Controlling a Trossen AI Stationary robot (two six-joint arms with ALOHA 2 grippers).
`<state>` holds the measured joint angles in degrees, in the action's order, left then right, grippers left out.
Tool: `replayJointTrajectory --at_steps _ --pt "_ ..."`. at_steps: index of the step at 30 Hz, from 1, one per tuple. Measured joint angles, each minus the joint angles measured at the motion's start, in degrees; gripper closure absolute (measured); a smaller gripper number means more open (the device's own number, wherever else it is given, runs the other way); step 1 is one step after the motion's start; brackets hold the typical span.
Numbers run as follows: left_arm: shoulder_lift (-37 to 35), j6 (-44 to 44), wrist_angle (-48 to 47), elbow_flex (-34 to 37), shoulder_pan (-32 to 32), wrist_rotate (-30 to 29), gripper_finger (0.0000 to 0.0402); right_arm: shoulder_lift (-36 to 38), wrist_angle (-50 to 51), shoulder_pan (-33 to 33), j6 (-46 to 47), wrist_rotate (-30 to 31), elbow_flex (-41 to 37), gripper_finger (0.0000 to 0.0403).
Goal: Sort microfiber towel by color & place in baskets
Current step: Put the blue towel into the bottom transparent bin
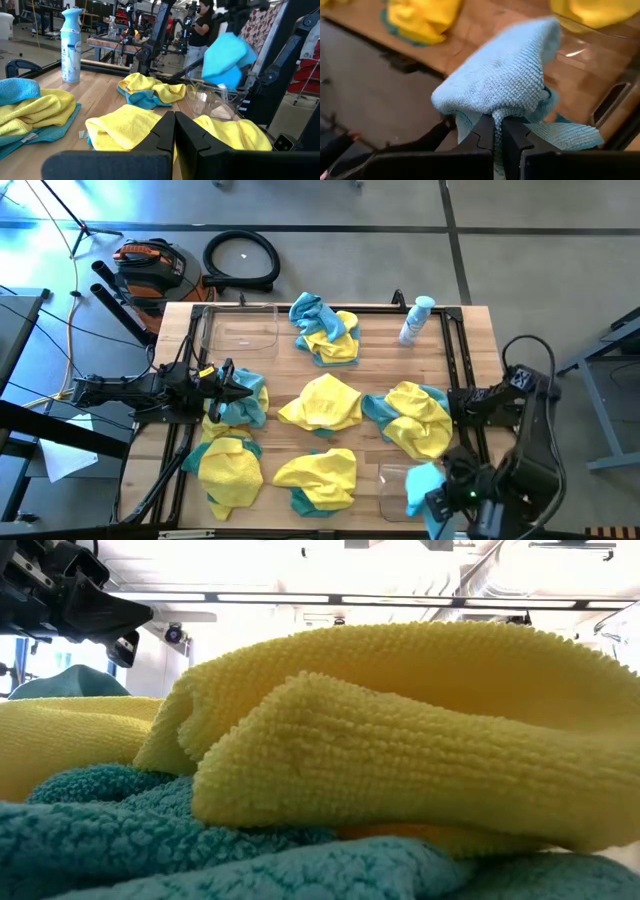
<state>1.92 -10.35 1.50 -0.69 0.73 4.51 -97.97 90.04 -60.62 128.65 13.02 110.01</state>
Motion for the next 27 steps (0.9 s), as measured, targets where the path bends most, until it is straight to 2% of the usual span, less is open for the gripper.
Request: replayJointTrajectory --at_steps 6,9,13,21,27 --pt "0.0 0.0 0.0 0.0 0.0 0.0 0.0402 0.0 -0.1 2.6 0.0 0.0 -7.9 0.0403" --pt "0.0 0.0 0.0 0.0 0.0 0.0 0.0401 0.0 -2.6 4.0 -0.9 -3.2 -12.9 0.0403" --pt "0.0 0.0 0.0 0.0 0.0 0.0 0.0402 0.0 -10.1 4.4 -1.6 -7.3 -20.6 0.0403" --pt "0.0 0.0 0.0 0.0 0.0 0.0 0.0402 0.0 -27.2 4.8 -1.5 -7.5 -36.0 0.0400" --pt "0.0 0.0 0.0 0.0 0.0 0.0 0.0402 0.1 -37.1 5.5 -2.9 -7.5 -44.4 0.0376"
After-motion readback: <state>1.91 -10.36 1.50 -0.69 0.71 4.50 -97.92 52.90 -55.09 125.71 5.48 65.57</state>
